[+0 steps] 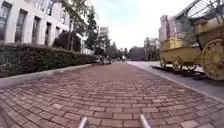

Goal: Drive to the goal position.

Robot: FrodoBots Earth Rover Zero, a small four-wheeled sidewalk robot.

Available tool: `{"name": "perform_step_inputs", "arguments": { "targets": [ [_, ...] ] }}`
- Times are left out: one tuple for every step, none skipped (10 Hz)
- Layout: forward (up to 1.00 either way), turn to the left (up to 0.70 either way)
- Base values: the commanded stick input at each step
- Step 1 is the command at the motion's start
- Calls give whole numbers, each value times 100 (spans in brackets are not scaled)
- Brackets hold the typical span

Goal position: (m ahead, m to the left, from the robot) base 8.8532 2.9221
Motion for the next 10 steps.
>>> {"name": "perform_step_inputs", "arguments": {
  "targets": [
    [70,0],
    [70,0],
    [70,0],
    [70,0],
    [70,0],
    [70,0],
    [70,0],
    [70,0],
    [70,0],
    [70,0]
  ]
}}
